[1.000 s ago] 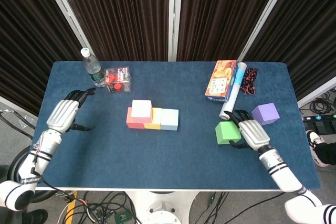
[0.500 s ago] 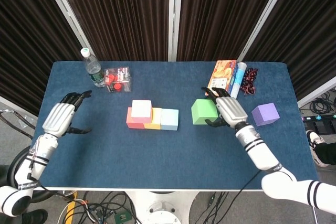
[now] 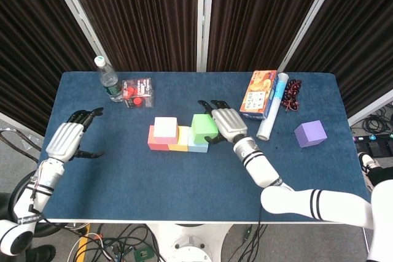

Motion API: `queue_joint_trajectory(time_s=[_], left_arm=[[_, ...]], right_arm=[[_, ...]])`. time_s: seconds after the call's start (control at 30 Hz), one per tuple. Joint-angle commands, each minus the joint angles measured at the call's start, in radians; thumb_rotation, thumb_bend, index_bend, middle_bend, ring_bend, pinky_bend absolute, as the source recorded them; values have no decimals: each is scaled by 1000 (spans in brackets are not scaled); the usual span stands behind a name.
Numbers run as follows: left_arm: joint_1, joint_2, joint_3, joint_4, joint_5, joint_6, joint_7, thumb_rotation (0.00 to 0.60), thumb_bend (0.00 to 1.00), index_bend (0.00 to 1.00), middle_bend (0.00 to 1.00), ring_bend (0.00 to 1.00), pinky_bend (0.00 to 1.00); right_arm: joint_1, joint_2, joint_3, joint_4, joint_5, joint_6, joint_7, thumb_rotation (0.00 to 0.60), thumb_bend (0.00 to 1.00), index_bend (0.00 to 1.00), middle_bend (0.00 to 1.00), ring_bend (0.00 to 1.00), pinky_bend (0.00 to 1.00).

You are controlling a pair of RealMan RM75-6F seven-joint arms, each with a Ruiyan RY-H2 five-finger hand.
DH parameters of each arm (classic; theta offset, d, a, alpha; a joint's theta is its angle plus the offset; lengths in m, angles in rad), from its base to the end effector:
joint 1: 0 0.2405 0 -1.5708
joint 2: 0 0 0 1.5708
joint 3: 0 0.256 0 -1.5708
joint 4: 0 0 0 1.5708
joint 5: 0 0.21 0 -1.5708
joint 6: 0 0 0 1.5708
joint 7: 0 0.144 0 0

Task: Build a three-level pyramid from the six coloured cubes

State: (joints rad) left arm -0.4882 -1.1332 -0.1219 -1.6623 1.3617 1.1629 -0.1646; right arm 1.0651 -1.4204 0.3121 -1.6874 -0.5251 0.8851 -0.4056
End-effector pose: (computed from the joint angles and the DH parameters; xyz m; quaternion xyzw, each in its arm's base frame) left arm -0.2255 0.3020 0.1231 -0.6409 -0.4389 -0.4574 0.4328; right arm -0.0420 -0.3824 0.0129 0.6982 -0.4918 0.3834 0.3517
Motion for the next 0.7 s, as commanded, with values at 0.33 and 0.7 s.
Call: queue_joint_trajectory(time_s=[0.33, 0.7], left_arm=[[-3, -1, -4, 8, 17, -10, -9, 600, 22, 72, 151, 132, 107], [1, -7, -4, 24, 25, -16, -35, 600, 21, 72, 151, 132, 107]], right_arm=[[66, -87, -11, 18, 95, 122, -105, 600, 239, 0, 363, 33, 0], [100, -132, 0, 23, 136, 162, -164, 600, 234, 0, 358, 32, 0]])
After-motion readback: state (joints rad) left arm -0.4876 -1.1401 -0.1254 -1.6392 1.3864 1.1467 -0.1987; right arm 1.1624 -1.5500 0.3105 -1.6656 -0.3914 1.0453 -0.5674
